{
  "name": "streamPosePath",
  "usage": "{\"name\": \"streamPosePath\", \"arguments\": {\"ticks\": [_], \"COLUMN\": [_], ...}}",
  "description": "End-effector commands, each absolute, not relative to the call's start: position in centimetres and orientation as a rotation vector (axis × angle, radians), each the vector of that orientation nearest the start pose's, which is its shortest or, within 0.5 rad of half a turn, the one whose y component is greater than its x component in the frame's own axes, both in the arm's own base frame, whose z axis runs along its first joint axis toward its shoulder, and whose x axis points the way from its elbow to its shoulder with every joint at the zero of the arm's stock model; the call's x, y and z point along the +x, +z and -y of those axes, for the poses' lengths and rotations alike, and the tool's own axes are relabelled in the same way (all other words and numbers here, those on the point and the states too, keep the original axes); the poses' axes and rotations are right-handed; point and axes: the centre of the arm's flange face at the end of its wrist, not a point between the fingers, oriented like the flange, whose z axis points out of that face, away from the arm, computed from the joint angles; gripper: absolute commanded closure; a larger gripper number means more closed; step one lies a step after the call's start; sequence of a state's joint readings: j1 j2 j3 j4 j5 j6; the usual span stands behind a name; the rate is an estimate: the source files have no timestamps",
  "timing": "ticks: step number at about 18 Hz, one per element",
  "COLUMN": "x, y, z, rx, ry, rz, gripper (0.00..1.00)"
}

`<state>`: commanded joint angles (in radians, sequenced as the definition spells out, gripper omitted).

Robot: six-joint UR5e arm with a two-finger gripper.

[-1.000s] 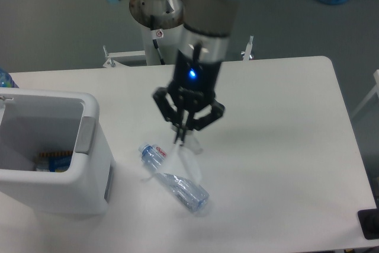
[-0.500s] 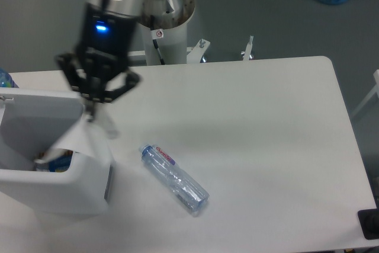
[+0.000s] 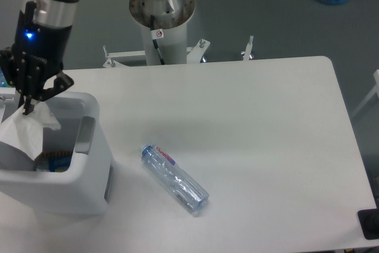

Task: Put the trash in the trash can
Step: 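Open the gripper to drop the bag into the bin, withdraw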

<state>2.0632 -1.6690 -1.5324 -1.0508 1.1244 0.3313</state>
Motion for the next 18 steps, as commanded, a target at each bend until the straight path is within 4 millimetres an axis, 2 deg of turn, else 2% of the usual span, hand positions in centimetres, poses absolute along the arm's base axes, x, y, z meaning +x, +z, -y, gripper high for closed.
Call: {"name": "streamPosePath", "arguments": {"ticks": [1,2,7,8,10,12,16,18], "x": [-11.1,-11.1,-11.4,-12.1,-15.4,-19.7,-26.8,-29.4], "y": [52.5,52.6,54.0,53.8,53.9,53.9,51.8,50.2], "z": [-57.9,-58.0,-57.9,-57.9,-57.0,-55.8,-53.4,-52.7], "rx": [-2.538,-2.536,-2.513,-2.513,-2.503,-2.480,-2.471,-2.486], "ry": [-0.288,-0.291,-0.273,-0.275,-0.271,-0.261,-0.211,-0.163], "rz": [0.071,0.073,0.076,0.101,0.243,0.401,0.688,0.804], "gripper": [0.06,0.00,0.00,0.00,0.00,0.00,0.00,0.00]}}
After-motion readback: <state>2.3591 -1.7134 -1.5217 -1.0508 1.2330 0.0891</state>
